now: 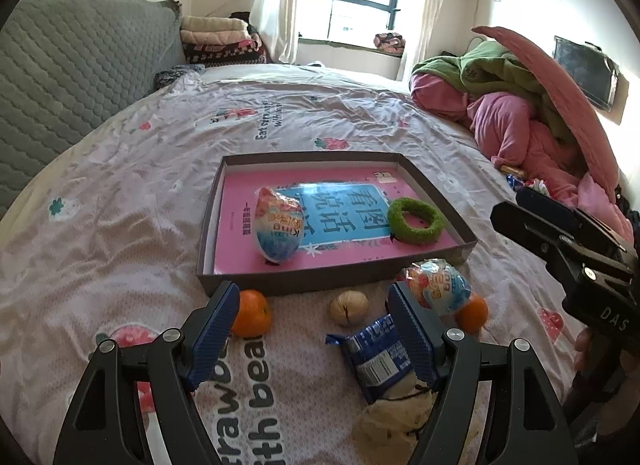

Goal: Organize objects
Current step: 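Withdraw both open tools from the tray toward the remaining objects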

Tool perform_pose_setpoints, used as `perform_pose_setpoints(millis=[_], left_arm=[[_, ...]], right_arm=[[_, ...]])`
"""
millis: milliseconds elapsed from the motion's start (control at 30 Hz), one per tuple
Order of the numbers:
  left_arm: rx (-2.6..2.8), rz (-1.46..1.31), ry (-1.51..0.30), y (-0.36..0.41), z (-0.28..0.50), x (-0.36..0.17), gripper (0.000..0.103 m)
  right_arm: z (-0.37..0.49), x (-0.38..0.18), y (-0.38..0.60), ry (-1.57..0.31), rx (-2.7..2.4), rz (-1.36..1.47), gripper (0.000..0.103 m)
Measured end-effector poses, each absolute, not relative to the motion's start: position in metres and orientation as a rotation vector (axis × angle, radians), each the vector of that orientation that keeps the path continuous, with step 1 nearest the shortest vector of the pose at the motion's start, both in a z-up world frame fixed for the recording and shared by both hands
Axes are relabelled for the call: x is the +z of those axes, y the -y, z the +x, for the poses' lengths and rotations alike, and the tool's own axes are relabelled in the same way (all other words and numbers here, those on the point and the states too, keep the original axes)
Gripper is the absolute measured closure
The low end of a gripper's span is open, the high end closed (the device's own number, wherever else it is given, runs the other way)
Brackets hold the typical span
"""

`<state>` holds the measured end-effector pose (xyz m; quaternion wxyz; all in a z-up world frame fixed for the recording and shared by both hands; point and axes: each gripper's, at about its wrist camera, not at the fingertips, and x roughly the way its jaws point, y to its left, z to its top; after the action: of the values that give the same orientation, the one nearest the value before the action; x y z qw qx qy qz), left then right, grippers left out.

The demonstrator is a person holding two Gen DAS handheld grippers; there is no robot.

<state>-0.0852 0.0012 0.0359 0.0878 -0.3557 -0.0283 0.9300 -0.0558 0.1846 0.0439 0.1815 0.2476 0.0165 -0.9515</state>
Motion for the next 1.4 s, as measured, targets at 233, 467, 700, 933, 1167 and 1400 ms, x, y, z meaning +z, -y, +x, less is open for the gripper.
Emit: perform_pose_setpoints(millis=[233,467,700,933,1167,1400], left_arm=[[2.779,-1.055,0.072,-0.004,-0.07,0.039,0.025],[2.763,-1.059,0.045,-0.006,-0.054,0.042,0.025],[2.75,-1.065,0.039,-0.007,-0.039,0.044,0.025],[2.738,-1.058,0.025,-0.009,-0.028,0.046,0.025],[2.698,-1.095,0.028,-0.014,-0.022,0.037,0.025],[2.646,-1.144,0.022,-0.023,-0.019,0.023,0.025]], right_arm=[[-0.041,0.041,-0.183,-0.043,-2.684,0.717,0.039],[-0.028,0.043,-0.183,-0.031,-2.671,0.733,0.039],[-0.018,0.044,-0.185,-0.04,-2.673,0.75,0.039],[-0.01,0.046,-0.189,-0.027,-2.684,0.763,0.039],[-0.004,0.043,-0.191,-0.046,-2.686,0.778,0.039],[0.0,0.036,-0.19,-0.072,-2.675,0.802,0.039]])
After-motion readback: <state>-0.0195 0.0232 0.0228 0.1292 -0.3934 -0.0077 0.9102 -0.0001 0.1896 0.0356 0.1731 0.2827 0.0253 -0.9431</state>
